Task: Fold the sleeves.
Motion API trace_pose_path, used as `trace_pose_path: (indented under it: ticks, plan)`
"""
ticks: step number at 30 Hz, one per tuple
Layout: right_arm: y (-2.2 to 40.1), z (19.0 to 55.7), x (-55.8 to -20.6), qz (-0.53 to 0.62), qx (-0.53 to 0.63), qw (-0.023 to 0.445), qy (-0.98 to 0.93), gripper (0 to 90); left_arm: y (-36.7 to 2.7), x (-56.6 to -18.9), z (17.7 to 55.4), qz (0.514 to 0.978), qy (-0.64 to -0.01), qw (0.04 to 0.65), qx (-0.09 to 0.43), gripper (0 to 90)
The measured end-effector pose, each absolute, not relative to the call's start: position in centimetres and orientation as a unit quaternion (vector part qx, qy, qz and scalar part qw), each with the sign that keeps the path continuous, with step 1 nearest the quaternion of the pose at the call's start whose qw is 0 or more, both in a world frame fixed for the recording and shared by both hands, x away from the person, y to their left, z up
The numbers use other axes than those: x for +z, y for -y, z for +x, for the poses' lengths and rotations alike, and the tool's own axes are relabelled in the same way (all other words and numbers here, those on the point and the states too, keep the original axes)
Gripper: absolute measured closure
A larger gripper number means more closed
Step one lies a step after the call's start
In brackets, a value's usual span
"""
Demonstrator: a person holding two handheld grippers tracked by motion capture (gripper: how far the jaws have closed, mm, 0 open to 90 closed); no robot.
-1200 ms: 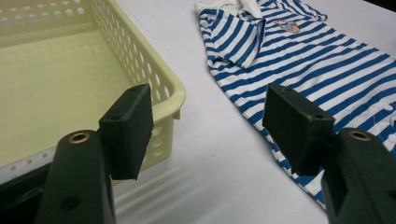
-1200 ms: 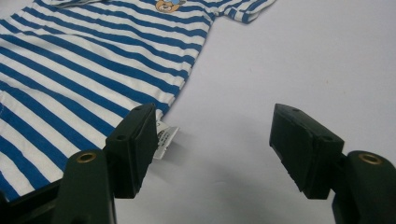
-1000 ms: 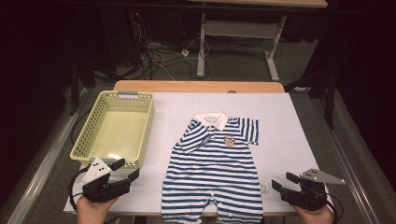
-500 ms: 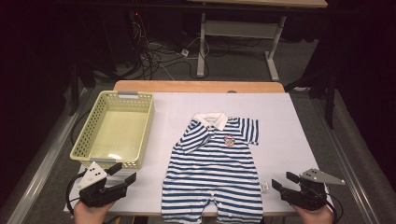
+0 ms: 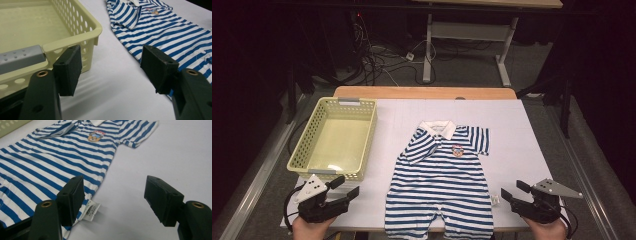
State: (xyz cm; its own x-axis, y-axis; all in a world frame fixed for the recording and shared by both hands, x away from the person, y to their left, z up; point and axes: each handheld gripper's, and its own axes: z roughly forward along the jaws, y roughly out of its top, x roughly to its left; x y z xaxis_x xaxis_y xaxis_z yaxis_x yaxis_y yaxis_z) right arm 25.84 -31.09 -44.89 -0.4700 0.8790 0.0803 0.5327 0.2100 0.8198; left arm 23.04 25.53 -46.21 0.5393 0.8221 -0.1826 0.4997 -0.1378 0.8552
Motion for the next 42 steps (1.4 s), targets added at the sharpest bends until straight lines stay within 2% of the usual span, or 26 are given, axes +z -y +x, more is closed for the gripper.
trace_pose_path:
  ticks: [17, 24, 36, 42]
  plan:
    - [28.2, 28.6, -43.0, 0.42, 0.443, 0.221, -0.76, 38.4, -25.3, -46.1, 23.1, 0.735, -0.445, 0.483, 0.169, 32.9]
    - [27.3, 31.2, -42.5, 0.42, 0.443, 0.212, -0.763, 43.3, -25.3, -46.1, 23.2, 0.737, -0.444, 0.482, 0.169, 32.9]
    - [26.8, 36.2, -42.4, 0.461, 0.409, 0.2, -0.762, 45.1, -25.3, -46.0, 23.1, 0.735, -0.44, 0.486, 0.17, 33.1]
    - [26.9, 38.5, -42.6, 0.486, 0.374, 0.186, -0.768, 49.2, -25.3, -46.1, 23.1, 0.737, -0.44, 0.485, 0.17, 33.1]
